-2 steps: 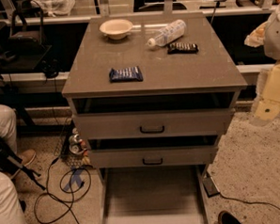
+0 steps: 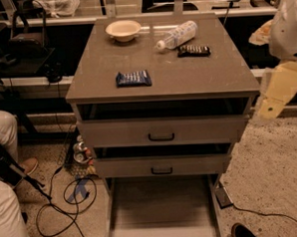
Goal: Place rxbar blueberry into bottom drawer
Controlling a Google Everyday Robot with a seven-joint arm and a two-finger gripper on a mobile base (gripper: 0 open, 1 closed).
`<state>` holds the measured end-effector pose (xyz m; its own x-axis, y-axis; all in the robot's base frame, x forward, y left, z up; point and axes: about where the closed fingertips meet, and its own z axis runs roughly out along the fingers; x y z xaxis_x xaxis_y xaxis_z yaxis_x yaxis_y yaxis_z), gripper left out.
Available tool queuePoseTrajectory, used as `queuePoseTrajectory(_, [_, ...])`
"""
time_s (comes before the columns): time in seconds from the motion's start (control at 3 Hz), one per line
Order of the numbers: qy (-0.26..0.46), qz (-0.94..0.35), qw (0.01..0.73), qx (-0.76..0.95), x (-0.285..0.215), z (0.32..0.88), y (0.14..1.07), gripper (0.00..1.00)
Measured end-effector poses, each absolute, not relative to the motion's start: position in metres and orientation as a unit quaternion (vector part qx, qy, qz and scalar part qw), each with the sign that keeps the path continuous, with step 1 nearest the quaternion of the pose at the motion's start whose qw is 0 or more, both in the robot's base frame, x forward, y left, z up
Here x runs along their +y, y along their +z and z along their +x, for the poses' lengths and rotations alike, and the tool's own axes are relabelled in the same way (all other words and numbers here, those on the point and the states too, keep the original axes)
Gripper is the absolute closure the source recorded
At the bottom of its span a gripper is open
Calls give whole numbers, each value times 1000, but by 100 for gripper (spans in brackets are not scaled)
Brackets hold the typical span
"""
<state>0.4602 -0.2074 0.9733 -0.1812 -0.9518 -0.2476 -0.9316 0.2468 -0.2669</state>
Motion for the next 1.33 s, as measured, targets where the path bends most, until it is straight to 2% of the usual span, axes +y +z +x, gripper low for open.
queuePoseTrajectory(0.67, [57,-627,274,727,-153,583,954,0])
queuePoseTrajectory(1.33, [98,-642,264,713,-68,666,900,0])
